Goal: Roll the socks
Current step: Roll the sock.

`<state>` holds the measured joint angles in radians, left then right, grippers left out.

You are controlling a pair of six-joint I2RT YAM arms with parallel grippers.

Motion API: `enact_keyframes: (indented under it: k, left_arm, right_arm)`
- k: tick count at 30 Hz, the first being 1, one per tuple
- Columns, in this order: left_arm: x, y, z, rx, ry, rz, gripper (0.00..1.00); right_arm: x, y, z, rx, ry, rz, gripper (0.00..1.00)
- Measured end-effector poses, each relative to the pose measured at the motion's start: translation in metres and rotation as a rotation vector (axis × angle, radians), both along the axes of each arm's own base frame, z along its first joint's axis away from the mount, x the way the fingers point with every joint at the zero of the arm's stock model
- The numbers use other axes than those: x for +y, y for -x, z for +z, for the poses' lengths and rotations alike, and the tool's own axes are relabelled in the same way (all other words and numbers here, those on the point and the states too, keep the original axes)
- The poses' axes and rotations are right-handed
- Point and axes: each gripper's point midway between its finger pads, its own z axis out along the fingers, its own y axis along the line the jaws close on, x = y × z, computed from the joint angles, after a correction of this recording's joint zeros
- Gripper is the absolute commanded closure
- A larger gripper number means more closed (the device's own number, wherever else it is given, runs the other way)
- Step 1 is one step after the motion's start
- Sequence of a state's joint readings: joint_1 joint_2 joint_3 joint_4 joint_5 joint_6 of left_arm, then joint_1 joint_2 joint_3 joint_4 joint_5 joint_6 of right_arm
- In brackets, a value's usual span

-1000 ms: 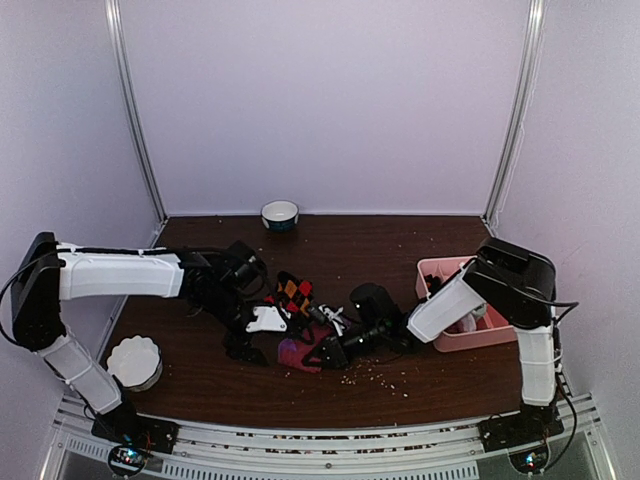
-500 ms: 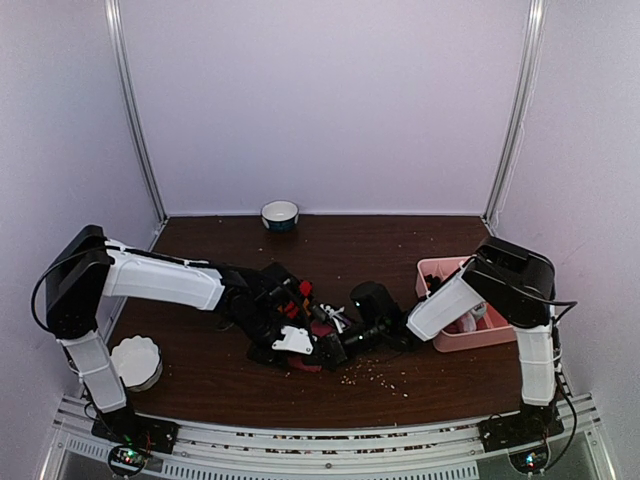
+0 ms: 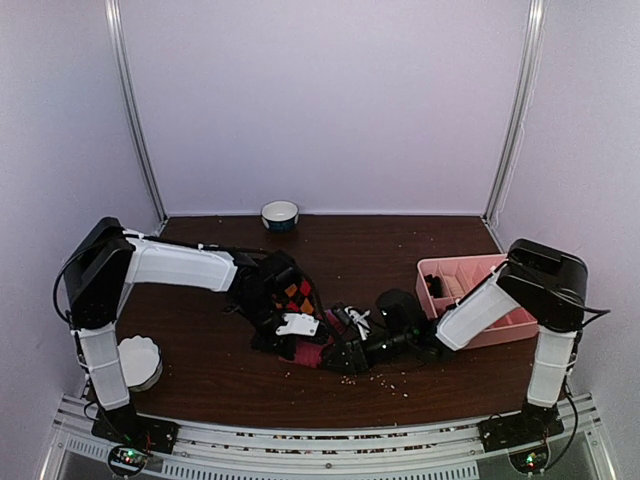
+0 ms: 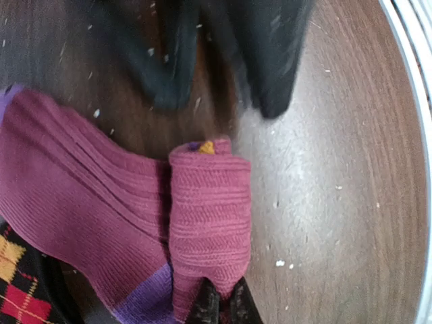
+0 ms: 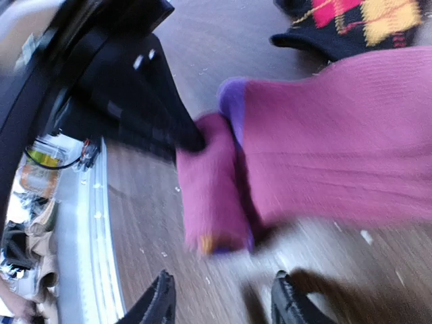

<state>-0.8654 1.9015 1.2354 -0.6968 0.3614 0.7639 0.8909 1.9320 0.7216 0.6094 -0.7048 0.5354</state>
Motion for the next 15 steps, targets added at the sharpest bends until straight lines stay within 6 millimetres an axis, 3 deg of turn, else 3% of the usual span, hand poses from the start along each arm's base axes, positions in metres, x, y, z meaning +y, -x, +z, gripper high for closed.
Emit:
enact_keyframes:
  k: [3,5,6,7,11,15]
  left_arm:
    - [0.006,-0.004,0.000,0.092,-0.022,0.045,1.00]
    - [0.008,-0.002,-0.001,0.148,-0.035,0.061,1.00]
    - [0.008,0.001,0.000,0.176,-0.042,0.064,1.00]
    - [0.008,0.005,0.000,0.210,-0.050,0.066,1.00]
    - [0.007,0.021,0.002,0.341,-0.078,0.070,1.00]
    - [0.009,0.035,0.002,0.452,-0.103,0.077,0.99]
  right_arm:
    - [-0.013,0.004,0.001,-0.092,0.040,-0.033,0.47]
    - [-0.021,0.007,0.002,-0.158,0.070,-0.056,0.38]
    - [-0.025,0.010,0.001,-0.198,0.089,-0.064,0.09]
    - [-0.027,0.013,0.001,-0.230,0.102,-0.072,0.01]
    - [-0.032,0.027,0.002,-0.422,0.206,-0.110,0.01]
    - [-0.051,0.029,-0.007,-0.558,0.372,-0.203,0.00]
